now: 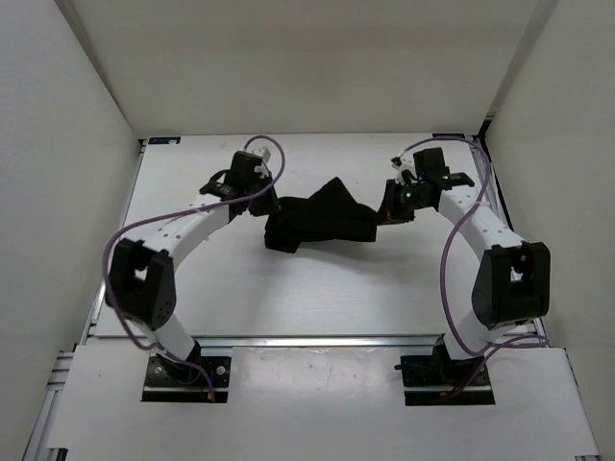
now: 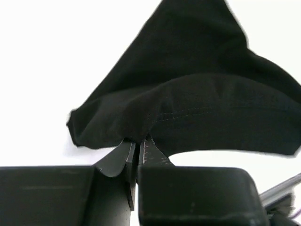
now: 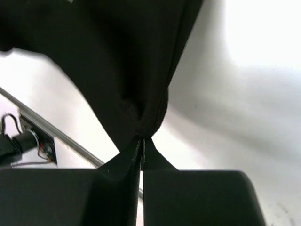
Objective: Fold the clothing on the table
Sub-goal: Flatten the skirt out
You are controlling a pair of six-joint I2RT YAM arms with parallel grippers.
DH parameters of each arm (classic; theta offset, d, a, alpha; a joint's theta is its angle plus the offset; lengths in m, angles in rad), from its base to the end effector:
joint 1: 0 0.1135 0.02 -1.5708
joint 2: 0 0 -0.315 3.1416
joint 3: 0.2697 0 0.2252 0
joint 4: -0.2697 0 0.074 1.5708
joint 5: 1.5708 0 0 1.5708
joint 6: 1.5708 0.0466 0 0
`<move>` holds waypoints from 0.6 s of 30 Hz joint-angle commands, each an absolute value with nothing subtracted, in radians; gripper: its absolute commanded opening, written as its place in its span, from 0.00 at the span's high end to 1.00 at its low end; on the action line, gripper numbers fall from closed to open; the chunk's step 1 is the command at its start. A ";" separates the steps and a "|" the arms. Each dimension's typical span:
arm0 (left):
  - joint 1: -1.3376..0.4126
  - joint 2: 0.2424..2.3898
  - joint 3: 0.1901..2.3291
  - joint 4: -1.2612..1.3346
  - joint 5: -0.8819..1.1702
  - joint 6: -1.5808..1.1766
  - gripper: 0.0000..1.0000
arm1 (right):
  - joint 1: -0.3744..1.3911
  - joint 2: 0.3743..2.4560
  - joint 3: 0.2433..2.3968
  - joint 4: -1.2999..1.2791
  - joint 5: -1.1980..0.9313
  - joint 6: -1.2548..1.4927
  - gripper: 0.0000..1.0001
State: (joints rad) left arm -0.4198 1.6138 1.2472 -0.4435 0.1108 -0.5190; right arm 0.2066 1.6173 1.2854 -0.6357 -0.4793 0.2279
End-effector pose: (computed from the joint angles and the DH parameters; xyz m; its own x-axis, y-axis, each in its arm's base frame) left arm 0.3090 -0.1435 0.3193 -0.8098 -0.1784 -0.5589 0.0841 0.9075 -0.4115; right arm 0.3135 0.0877 0.3192 -0.8841 0.0195 -0.4668 -0.2446 0.8319 0.4981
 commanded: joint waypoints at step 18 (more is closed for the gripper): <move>-0.378 1.430 1.305 -0.537 0.272 -0.426 1.00 | 0.181 1.393 1.231 -0.767 -0.348 0.232 1.00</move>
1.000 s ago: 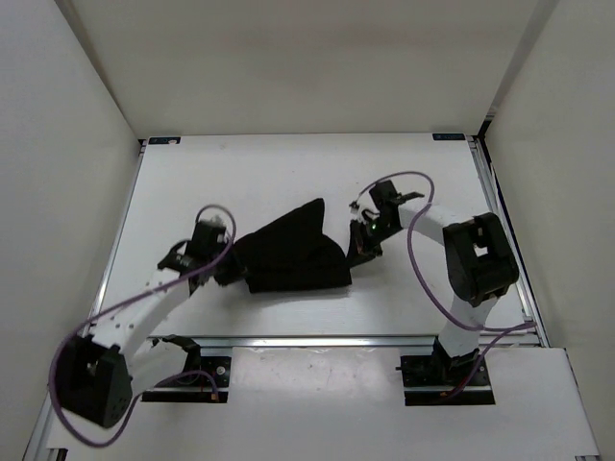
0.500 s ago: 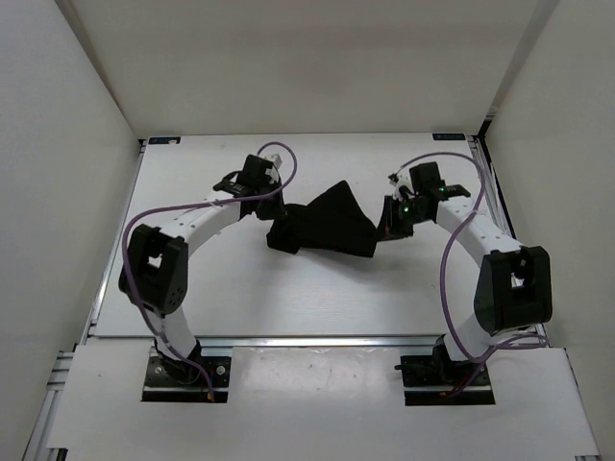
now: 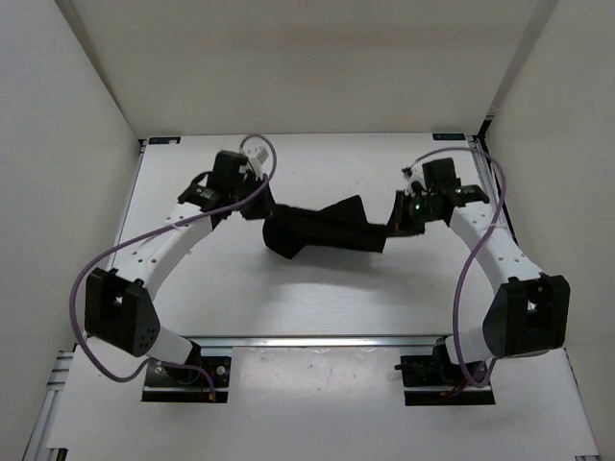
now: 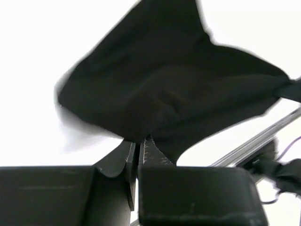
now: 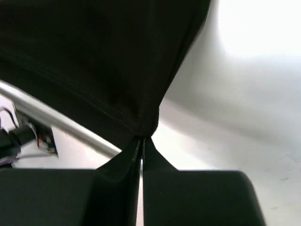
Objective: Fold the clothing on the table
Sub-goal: Flatten the skirt out
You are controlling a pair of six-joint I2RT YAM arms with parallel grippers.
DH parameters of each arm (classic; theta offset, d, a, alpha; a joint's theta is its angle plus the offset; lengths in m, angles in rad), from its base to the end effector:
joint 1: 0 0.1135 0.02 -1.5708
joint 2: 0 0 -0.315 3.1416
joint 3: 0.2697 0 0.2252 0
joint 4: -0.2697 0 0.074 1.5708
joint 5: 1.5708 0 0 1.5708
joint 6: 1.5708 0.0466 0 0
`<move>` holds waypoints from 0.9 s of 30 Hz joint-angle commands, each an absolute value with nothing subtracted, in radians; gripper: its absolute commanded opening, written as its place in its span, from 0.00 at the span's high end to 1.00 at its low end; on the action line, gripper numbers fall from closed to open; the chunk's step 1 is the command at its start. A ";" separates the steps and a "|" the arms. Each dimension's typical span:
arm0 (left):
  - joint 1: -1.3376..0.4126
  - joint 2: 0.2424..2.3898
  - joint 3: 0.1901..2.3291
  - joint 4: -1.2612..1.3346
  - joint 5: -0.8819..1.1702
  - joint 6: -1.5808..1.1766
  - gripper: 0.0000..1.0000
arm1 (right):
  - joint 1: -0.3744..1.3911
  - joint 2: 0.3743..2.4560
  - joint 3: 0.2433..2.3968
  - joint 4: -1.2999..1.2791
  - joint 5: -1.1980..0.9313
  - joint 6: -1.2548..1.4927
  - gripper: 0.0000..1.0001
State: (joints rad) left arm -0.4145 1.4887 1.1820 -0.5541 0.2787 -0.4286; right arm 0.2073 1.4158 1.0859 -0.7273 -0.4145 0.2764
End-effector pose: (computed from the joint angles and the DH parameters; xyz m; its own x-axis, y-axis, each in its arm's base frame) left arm 0.2664 -0.1312 0.3290 -0.8605 -0.0579 -0.5062 0.2130 0.8616 -0.4607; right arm 0.2442 0.0705 0.3096 -0.9242 0.0609 -0.3769 -0.1349 0.8715 0.4715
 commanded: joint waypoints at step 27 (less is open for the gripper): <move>-0.296 1.046 1.215 -0.518 0.549 -0.549 1.00 | 0.355 1.023 1.376 -0.899 -0.168 0.172 1.00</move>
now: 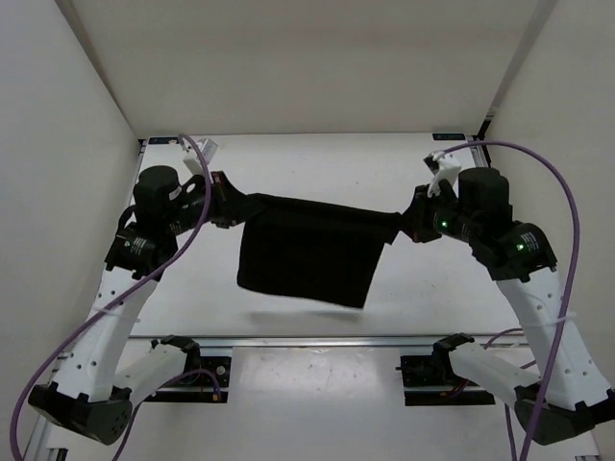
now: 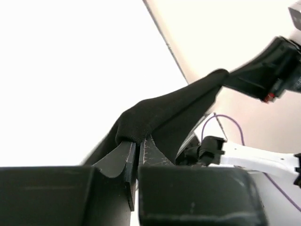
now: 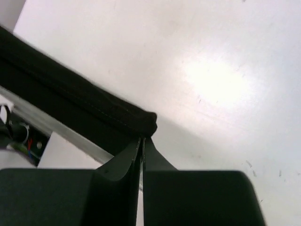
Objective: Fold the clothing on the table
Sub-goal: Flatten the skirt out, then fold the skirt
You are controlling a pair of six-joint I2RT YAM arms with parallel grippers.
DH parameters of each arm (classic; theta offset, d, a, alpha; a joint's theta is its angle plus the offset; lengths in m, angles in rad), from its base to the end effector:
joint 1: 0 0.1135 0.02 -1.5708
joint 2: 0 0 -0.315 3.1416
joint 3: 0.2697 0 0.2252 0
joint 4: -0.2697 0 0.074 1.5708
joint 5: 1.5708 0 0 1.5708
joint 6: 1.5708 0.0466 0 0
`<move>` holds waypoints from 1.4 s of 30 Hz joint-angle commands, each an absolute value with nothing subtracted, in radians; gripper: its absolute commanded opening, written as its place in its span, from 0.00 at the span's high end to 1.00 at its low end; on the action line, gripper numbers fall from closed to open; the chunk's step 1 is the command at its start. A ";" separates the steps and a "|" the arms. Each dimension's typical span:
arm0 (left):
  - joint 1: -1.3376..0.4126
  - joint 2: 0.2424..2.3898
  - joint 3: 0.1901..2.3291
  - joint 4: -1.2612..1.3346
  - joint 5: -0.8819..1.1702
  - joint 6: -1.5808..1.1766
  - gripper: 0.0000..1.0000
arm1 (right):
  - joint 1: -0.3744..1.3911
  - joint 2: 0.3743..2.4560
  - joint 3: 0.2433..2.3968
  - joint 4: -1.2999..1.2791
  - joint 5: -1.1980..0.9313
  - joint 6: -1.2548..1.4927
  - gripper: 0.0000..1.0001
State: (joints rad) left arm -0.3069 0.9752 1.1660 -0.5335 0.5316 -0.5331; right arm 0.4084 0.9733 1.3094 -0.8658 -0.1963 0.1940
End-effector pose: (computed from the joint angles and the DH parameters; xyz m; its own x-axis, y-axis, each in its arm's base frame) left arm 0.1383 -0.0686 0.4360 -0.6395 -0.2569 -0.7246 0.4535 0.6351 -0.6254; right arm 0.1168 0.0605 0.4417 -0.5599 -0.0362 -0.8278 -0.4444 0.8563 0.2631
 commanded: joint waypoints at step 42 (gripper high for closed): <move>-0.391 1.753 1.249 -0.353 0.170 -0.569 0.34 | 0.192 1.517 1.094 -0.540 -0.249 0.259 0.53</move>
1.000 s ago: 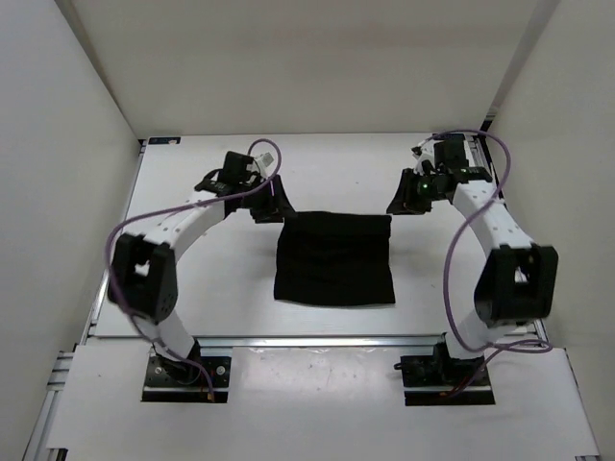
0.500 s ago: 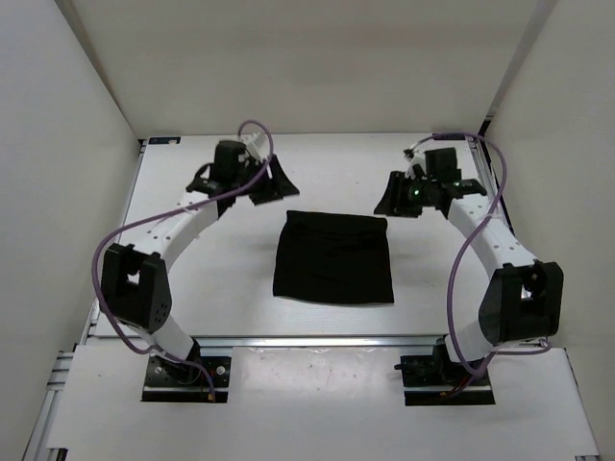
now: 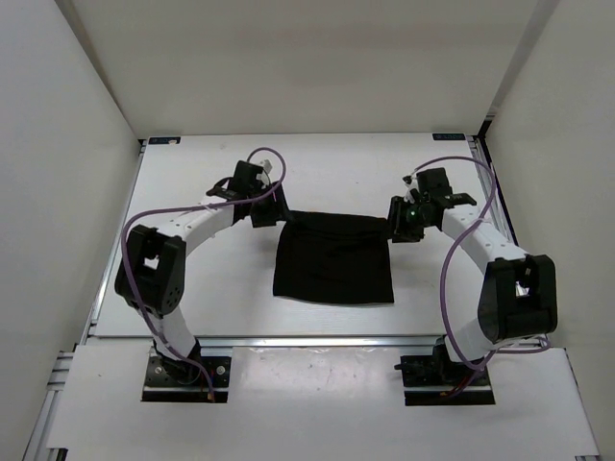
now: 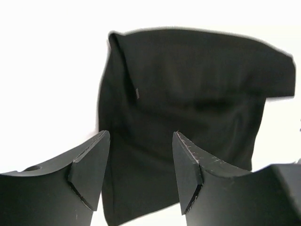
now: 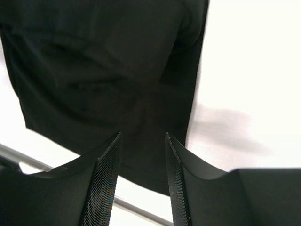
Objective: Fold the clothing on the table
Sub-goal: Fold the skirt
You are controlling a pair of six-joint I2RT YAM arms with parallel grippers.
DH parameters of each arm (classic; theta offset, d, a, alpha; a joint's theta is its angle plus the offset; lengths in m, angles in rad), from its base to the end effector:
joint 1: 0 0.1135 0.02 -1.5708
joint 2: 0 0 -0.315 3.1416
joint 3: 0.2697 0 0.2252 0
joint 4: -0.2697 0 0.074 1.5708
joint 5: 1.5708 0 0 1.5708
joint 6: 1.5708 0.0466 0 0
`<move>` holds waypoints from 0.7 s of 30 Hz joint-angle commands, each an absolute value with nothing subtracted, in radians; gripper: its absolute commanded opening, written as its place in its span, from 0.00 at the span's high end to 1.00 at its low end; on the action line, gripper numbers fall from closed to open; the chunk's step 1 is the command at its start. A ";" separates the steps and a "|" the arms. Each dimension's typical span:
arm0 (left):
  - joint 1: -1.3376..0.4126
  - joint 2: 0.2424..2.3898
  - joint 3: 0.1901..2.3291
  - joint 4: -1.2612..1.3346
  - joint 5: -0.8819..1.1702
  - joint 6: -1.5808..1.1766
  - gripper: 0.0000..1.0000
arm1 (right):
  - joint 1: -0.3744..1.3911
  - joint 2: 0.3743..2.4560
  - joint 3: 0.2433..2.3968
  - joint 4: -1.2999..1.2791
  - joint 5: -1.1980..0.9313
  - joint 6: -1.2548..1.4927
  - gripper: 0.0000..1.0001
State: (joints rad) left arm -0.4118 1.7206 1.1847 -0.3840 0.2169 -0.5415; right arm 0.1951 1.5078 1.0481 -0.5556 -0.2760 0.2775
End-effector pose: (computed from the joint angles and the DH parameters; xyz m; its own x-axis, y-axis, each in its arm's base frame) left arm 0.3229 -0.1520 0.2707 -0.8878 -0.1615 -0.4310 0.0616 0.8863 -0.4590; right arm 0.2761 0.0675 0.2844 -0.8914 0.0926 -0.4438 -0.0866 0.9261 0.3671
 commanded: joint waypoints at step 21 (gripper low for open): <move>-0.408 1.904 1.273 -0.226 0.278 -0.709 0.47 | 0.150 1.532 1.104 -0.563 -0.229 0.250 0.54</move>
State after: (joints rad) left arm -0.3950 1.8946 1.2304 -0.2520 0.2501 -0.6975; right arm 0.1589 1.5314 1.0729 -0.5545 -0.2455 0.2684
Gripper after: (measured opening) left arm 0.533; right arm 0.461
